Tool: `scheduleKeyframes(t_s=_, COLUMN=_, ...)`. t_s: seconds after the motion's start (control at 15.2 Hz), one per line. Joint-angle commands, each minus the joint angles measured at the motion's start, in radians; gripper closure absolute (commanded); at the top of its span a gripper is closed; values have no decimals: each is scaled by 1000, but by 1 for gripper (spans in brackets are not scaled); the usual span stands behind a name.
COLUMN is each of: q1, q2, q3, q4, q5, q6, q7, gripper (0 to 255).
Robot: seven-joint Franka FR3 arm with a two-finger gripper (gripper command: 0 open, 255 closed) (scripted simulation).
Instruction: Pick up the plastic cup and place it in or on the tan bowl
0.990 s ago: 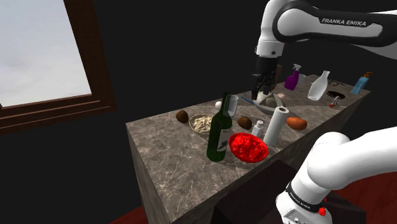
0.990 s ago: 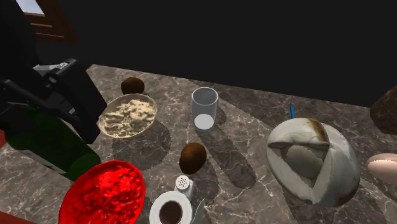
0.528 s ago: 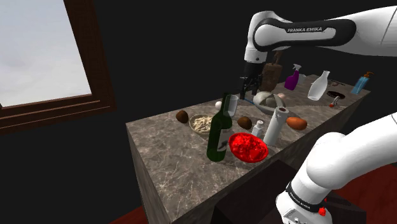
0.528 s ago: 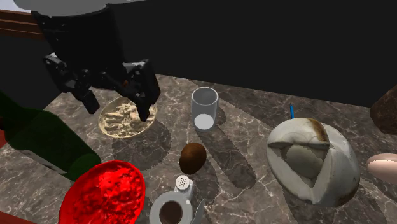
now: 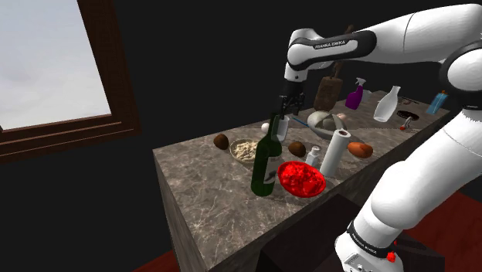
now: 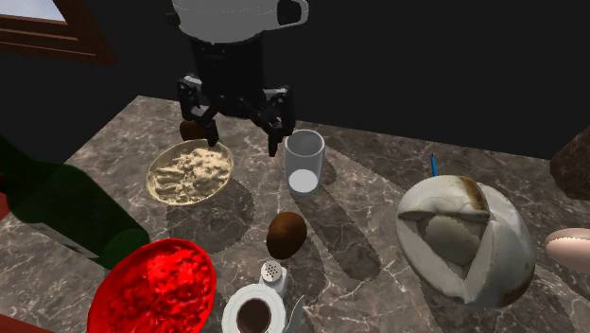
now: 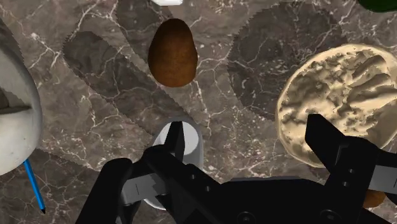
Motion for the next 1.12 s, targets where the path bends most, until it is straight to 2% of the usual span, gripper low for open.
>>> scheduleKeyframes(t_s=0.0, q1=-3, q2=66, q3=-11, q4=30, q5=11, q6=39, q7=-9, gripper=0)
scheduleKeyframes(t_s=0.53, q1=-39, q2=344, q3=-55, q4=238, q5=78, q6=111, q7=-76, gripper=0)
scheduleKeyframes(t_s=1.06, q1=-39, q2=365, q3=-53, q4=160, q5=85, q6=209, q7=-81, gripper=0)
